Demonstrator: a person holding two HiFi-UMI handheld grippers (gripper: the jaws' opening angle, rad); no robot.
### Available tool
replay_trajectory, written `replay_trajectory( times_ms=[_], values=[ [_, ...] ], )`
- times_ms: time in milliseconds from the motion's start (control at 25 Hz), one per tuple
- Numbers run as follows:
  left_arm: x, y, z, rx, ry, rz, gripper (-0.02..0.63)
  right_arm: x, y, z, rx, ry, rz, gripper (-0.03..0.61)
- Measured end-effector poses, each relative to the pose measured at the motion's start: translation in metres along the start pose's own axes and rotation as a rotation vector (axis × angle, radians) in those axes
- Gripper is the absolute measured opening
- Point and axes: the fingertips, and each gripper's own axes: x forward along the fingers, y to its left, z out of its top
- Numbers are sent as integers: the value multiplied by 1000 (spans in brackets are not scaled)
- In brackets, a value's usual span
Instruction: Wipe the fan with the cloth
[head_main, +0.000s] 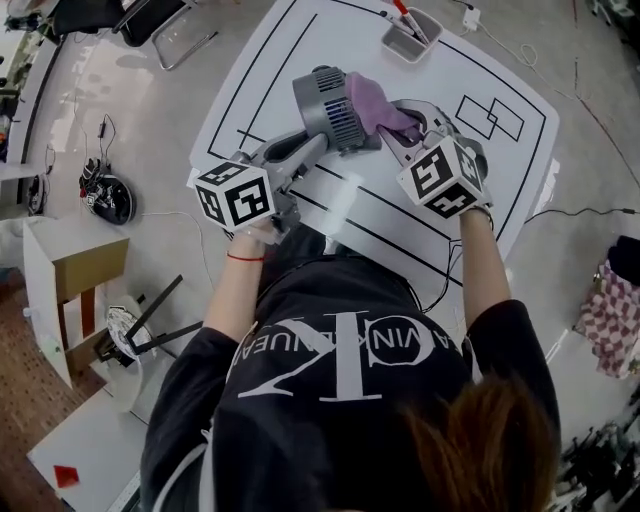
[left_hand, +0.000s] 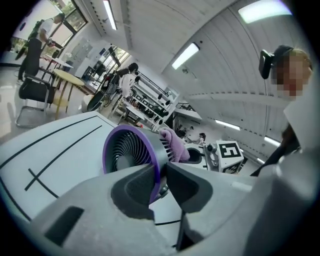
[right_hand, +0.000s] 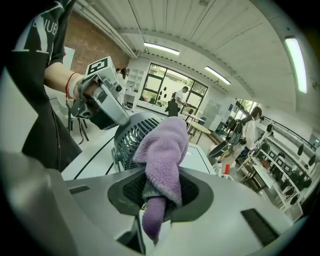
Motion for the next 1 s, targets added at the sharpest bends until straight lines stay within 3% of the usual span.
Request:
replay_trajectory(
  times_ms=[600,1000],
  values=[
    [-46,40,-2,-91,16,-18,89,81,-13,55,-108,14,77,101],
    [-54,46,-4,-101,32,-29,91,114,-8,20,-83,147,102,97]
  ],
)
